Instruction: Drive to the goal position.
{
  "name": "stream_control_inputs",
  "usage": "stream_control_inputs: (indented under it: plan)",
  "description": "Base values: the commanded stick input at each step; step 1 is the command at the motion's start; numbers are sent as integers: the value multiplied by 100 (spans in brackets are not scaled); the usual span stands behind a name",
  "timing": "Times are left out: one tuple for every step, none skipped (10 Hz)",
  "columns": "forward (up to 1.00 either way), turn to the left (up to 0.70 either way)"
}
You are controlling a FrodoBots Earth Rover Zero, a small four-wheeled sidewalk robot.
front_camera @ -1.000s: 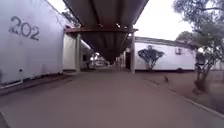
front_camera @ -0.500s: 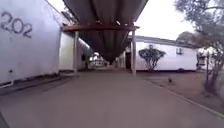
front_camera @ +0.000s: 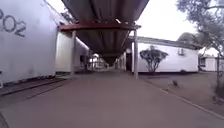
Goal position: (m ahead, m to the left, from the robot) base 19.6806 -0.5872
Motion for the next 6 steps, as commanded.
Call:
stream_control_inputs:
  plan:
    - [85,0]
    - [85,0]
    - [85,0]
    - [85,0]
    - [85,0]
    - [85,0]
